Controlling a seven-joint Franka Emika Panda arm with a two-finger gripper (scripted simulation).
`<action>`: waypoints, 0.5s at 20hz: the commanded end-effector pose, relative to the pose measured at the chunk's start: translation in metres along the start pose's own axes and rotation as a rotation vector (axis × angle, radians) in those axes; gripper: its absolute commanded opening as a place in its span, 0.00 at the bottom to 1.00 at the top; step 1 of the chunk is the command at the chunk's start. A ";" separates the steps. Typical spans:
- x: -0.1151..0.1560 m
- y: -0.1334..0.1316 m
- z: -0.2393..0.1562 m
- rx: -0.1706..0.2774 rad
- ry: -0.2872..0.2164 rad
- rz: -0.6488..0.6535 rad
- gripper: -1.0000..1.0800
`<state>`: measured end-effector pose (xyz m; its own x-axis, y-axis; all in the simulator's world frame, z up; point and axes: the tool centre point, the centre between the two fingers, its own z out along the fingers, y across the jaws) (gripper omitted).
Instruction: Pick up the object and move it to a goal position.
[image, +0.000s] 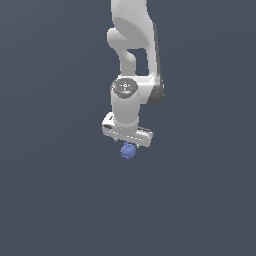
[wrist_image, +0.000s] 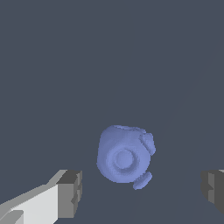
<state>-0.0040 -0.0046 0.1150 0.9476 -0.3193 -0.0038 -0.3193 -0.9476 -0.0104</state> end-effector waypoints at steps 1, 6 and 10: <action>-0.003 -0.001 0.008 -0.003 0.001 0.049 0.96; -0.006 -0.002 0.019 -0.007 0.003 0.116 0.96; -0.008 -0.002 0.024 -0.009 0.004 0.146 0.96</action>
<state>-0.0107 0.0004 0.0931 0.8966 -0.4429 -0.0013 -0.4429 -0.8966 -0.0013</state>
